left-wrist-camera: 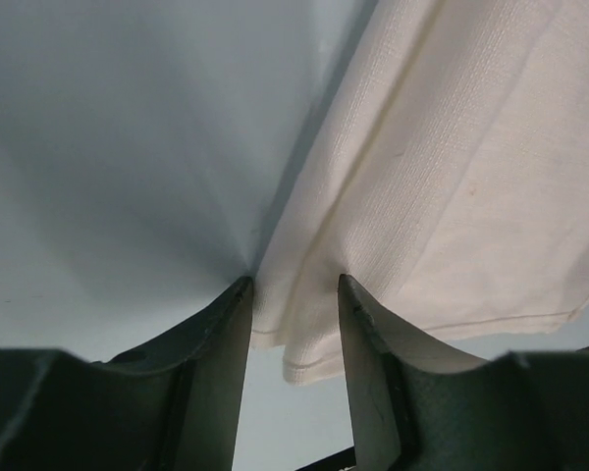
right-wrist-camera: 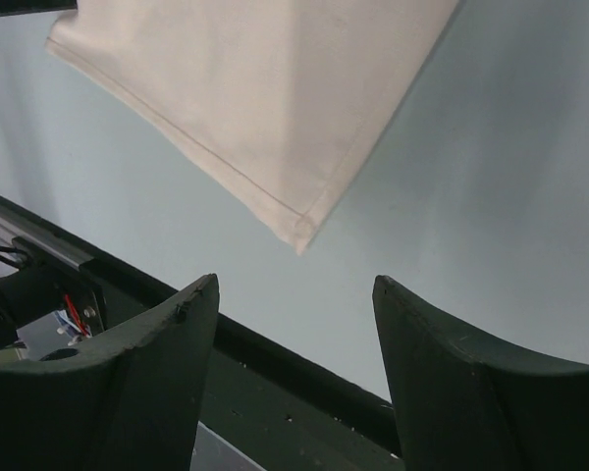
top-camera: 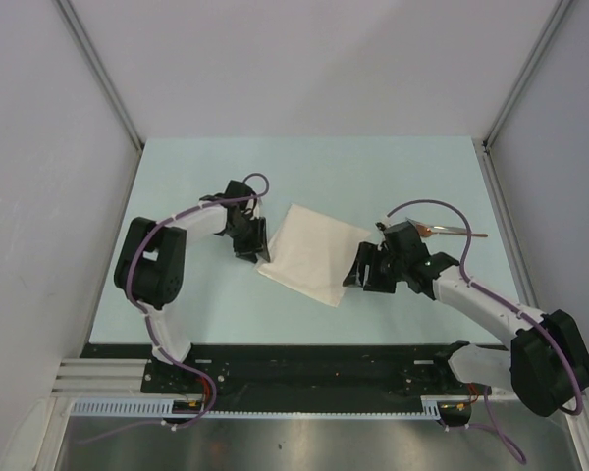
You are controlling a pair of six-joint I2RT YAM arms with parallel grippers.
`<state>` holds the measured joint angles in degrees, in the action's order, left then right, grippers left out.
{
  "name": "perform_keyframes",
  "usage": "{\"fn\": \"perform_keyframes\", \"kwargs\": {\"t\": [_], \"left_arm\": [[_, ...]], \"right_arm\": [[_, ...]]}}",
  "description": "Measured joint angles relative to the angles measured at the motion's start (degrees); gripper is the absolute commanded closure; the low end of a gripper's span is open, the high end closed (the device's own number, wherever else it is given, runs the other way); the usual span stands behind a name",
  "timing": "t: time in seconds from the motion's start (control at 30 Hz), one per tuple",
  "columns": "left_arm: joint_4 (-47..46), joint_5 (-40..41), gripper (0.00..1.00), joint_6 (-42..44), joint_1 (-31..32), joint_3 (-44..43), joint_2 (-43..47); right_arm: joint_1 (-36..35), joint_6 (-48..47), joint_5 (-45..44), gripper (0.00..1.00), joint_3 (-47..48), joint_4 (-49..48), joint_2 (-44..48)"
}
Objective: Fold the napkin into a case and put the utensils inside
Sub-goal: Smooth out the square-folded napkin at the center of the board.
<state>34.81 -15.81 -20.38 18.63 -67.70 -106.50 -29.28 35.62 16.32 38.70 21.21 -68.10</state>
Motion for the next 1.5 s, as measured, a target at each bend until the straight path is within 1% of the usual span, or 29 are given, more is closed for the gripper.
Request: {"fn": "perform_keyframes", "kwargs": {"t": [0.03,0.07,0.1,0.17,0.27,0.37,0.43,0.47,0.57,0.63,0.67,0.73,0.83,0.87,0.93,1.0,1.07,1.1,1.17,1.2,1.3,1.5], "left_arm": [[-0.17,-0.11,0.62,-0.02,0.0,0.17,0.07],[-0.55,-0.35,0.73,-0.04,-0.04,0.59,0.31],[-0.98,-0.46,0.78,-0.15,-0.04,1.25,0.61],[-2.08,-0.9,0.84,-0.66,-0.04,3.1,1.46],[-5.01,-2.64,0.87,-2.32,-0.07,7.23,3.89],[-10.69,-6.32,0.87,-6.34,0.0,15.58,8.79],[-14.16,-8.68,0.84,-9.9,0.48,21.42,12.59],[-16.35,-9.53,0.75,-12.44,1.31,25.14,15.21],[-18.78,-10.86,0.57,-17.64,5.92,31.82,21.27],[-18.69,-11.39,0.54,-19.87,8.46,33.86,24.57],[-17.86,-11.34,0.5,-20.68,9.16,34.18,26.21],[-16.17,-9.81,0.48,-21.33,9.16,33.77,29.38],[-12.55,-6.03,0.5,-21.09,8.24,29.86,32.06],[-11.93,-5.16,0.54,-20.92,7.74,28.44,32.15],[-11.72,-4.31,0.58,-20.46,5.33,25.35,31.41],[-11.98,-4.81,0.6,-19.56,1.73,21.81,28.44],[-11.72,-5.25,0.62,-18.69,-0.48,18.01,23.67],[-11.3,-5.33,0.62,-18.03,-1.25,15.58,20.37],[-11.3,-5.4,0.64,-17.09,-1.97,12.07,15.1],[-11.32,-5.44,0.65,-16.81,-2.21,10.91,12.94],[-11.34,-5.97,0.66,-16.48,-2.86,9.88,9.73],[-12.0,-7.15,0.67,-16.68,-3.39,9.29,6.86]], "right_arm": [[-0.39,0.33,-0.04,0.31,-0.15,-0.35,0.09],[-0.92,0.59,-0.13,0.31,-0.35,-0.68,0.09],[-1.44,0.87,-0.22,0.31,-0.61,-0.87,0.07],[-2.43,1.33,-0.35,0.31,-1.22,-1.44,0.07],[-3.58,1.95,-0.42,0.32,-2.1,-2.45,-0.31],[-4.22,2.21,-0.61,0.32,-2.58,-3.17,-1.42],[-4.35,2.27,-0.87,0.31,-2.84,-3.52,-2.21],[-4.42,2.25,-1.03,0.31,-2.97,-3.63,-2.62],[-4.42,2.19,-1.49,0.31,-3.15,-3.63,-3.63],[-4.5,2.1,-1.77,0.31,-3.13,-3.61,-4.11],[-4.61,2.05,-1.9,0.31,-3.08,-3.58,-4.35],[-5.86,1.81,-2.95,0.31,-2.14,-2.69,-5.33],[-10.03,1.38,-4.31,0.32,1.68,-1.6,-8.04],[-11.28,1.25,-4.55,0.32,3.17,-1.64,-9.16],[-14.64,0.92,-6.08,0.34,8.15,-1.16,-12.76],[-18.23,0.7,-8.57,0.37,14.4,-0.52,-17.4],[-20.65,0.59,-10.08,0.39,18.32,-0.46,-20.5],[-22.16,0.68,-10.93,0.43,20.52,-0.57,-22.43],[-24.04,1.03,-11.5,0.46,22.58,-1.42,-24.79],[-24.76,1.51,-11.58,0.48,22.88,-1.99,-25.64],[-25.9,3.08,-11.47,0.49,22.88,-3.08,-27.54],[-27.65,5.38,-11.32,0.47,22.51,-5.4,-29.59]]}}
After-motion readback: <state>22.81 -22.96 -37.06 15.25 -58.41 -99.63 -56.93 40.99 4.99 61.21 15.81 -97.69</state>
